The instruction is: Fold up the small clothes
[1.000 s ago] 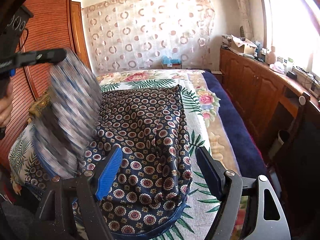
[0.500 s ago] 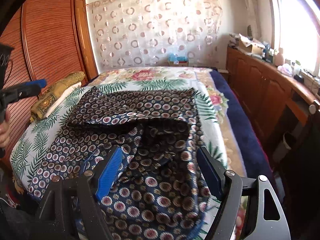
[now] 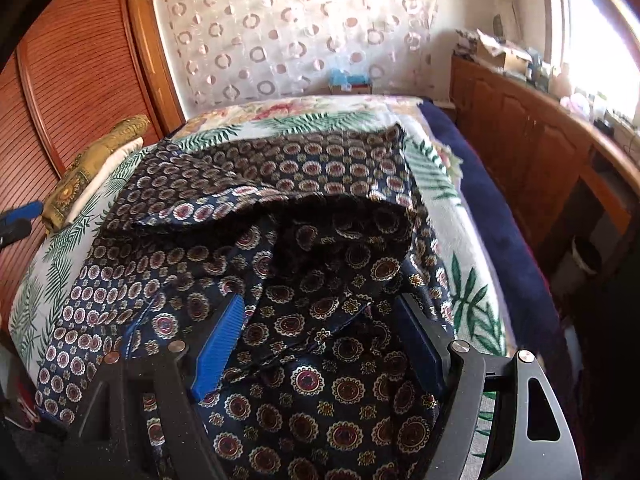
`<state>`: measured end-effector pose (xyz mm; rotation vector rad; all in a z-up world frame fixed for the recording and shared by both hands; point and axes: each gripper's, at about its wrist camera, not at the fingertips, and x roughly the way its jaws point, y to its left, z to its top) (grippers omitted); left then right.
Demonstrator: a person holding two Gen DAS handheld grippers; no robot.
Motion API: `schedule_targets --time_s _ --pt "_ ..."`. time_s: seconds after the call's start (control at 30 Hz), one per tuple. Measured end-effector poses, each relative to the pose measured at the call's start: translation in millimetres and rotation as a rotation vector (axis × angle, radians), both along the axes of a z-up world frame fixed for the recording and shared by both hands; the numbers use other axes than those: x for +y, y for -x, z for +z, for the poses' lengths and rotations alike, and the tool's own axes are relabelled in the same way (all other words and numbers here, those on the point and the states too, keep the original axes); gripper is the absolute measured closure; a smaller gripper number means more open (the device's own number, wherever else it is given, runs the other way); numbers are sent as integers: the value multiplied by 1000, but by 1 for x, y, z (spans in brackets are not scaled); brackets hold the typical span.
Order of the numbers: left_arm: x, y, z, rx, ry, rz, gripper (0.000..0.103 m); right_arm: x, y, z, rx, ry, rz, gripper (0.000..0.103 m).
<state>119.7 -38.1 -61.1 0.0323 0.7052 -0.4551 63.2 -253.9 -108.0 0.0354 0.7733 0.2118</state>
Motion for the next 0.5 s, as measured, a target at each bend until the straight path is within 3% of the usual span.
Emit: schedule_targets --time_s 0.1,0.2,0.3,0.33,0.37,0.5 --pt "2 1 -3 6 0 2 39 -1 -5 3 3 -3 2 25" --pt "2 1 -3 5 6 3 39 4 -10 6 -1 23 11 36" --pt "2 3 -4 6 9 5 39 11 -14 6 -11 48 23 68" --pt "2 3 -4 7 8 5 39 12 -15 7 -20 55 25 87" --pt "2 3 -5 8 8 6 39 14 -14 8 -31 59 28 96" --pt "3 3 -6 12 7 10 39 18 -3 14 -89 48 51 99"
